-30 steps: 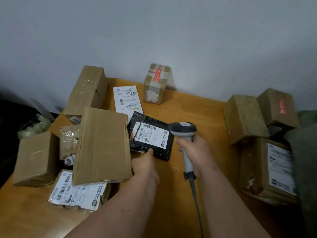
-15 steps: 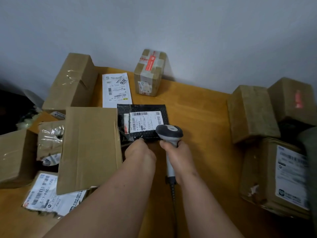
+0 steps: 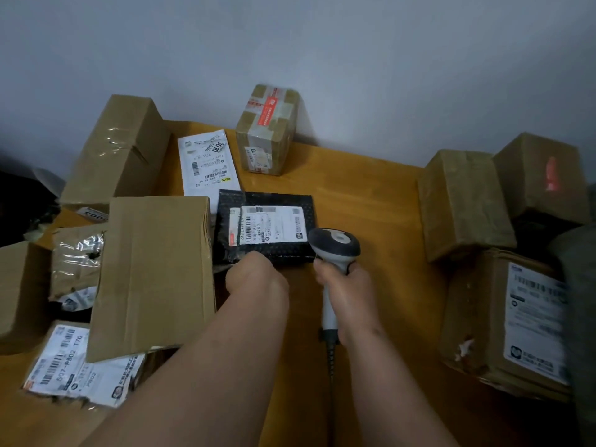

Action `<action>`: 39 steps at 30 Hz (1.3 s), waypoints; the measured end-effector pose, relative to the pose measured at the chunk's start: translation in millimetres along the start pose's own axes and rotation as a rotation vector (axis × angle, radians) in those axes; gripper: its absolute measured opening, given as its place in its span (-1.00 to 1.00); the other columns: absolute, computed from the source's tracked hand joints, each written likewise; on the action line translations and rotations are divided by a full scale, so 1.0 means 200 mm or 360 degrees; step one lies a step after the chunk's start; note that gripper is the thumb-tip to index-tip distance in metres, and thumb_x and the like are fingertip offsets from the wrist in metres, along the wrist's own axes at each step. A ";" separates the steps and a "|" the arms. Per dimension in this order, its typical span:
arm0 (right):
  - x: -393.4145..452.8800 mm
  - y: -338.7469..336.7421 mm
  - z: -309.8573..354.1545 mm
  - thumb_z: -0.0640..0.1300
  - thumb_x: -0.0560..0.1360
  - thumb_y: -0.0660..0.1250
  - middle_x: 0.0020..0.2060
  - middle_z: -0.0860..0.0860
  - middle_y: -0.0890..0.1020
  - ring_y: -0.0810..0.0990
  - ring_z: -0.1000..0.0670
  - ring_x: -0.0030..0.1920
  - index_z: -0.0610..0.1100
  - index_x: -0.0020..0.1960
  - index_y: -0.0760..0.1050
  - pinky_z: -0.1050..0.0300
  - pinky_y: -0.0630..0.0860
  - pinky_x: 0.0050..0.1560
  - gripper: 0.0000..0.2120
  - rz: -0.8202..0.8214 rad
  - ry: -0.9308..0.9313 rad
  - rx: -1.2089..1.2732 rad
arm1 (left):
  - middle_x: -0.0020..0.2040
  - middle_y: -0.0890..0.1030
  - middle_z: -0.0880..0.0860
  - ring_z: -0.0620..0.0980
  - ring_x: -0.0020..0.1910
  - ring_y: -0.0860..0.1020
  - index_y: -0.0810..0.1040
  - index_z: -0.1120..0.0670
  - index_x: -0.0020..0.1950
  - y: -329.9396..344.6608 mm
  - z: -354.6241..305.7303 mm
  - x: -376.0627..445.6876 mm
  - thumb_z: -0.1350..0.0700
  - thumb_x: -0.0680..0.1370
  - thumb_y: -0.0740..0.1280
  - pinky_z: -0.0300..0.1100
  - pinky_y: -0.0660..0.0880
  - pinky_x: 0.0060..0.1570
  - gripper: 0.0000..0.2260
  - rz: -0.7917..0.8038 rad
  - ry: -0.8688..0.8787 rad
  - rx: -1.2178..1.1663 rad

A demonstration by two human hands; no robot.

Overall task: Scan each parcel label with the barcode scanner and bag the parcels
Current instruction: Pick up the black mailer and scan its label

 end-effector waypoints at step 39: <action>-1.31 -0.10 0.07 -0.04 0.46 0.51 -0.31 0.00 0.67 0.63 -0.04 -0.24 -0.03 -0.04 0.65 -0.04 0.55 -0.14 -0.88 -0.0006 -0.0362 -0.0167 | -0.15 0.69 0.09 0.05 -0.21 0.66 0.56 0.06 -0.04 -0.90 -0.21 -0.58 0.26 0.58 0.35 0.00 0.63 -0.16 -0.90 0.0794 0.0788 0.0329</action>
Point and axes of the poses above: each hand's wrist, its own x-axis towards the middle knuckle, its own y-axis out of the palm, z = x × y, the point moved 5 cm from there along x, towards the middle knuckle
